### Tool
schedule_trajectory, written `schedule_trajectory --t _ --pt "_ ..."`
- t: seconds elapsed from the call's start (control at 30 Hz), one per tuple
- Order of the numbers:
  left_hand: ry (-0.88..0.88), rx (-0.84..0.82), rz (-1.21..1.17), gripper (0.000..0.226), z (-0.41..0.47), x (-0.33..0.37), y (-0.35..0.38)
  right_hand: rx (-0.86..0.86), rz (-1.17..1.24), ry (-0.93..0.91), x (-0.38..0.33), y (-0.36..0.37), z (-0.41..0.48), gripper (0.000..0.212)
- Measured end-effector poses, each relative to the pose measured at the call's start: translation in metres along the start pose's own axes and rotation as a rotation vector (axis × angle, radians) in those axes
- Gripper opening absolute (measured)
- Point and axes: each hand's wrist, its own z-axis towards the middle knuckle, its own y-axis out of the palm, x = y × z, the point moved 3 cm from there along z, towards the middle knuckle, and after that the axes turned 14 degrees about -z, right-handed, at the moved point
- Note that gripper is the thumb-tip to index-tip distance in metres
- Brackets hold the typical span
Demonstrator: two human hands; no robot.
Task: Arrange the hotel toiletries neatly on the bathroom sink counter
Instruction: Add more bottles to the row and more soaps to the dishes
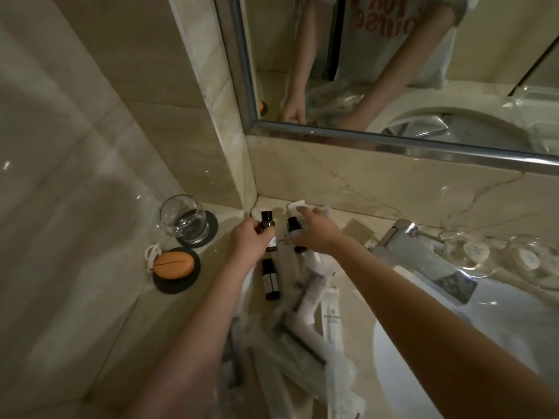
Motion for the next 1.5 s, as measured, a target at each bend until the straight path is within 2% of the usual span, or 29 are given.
schedule_trajectory --t 0.07,0.3,0.57,0.7,0.83,1.17,1.33,1.5 --pt "0.040 0.012 -0.082 0.015 -0.003 -0.001 -0.013 -0.071 -0.046 -0.024 -0.005 0.004 0.008 0.083" --pt "-0.010 -0.025 -0.326 0.009 -0.011 -0.005 -0.037 -0.032 -0.140 0.040 -0.020 0.017 0.016 0.059" --pt "-0.014 -0.006 -0.412 0.007 -0.029 0.003 -0.039 0.132 0.334 0.120 -0.007 0.014 -0.007 0.054" --pt "-0.013 -0.015 -0.523 0.007 -0.048 0.023 -0.027 0.188 0.607 0.065 0.001 -0.002 -0.033 0.050" --pt "0.011 -0.040 -0.530 0.008 -0.074 0.040 -0.013 0.247 0.752 -0.008 0.009 -0.021 -0.076 0.040" --pt "0.105 -0.102 -0.571 0.015 -0.158 0.080 0.052 0.382 0.968 -0.069 0.070 -0.054 -0.213 0.026" --pt "0.168 -0.183 -0.580 0.019 -0.205 0.109 0.105 0.469 0.952 -0.036 0.129 -0.059 -0.271 0.016" --pt "0.166 -0.291 -0.595 0.029 -0.243 0.129 0.170 0.534 0.957 0.073 0.195 -0.061 -0.319 0.010"
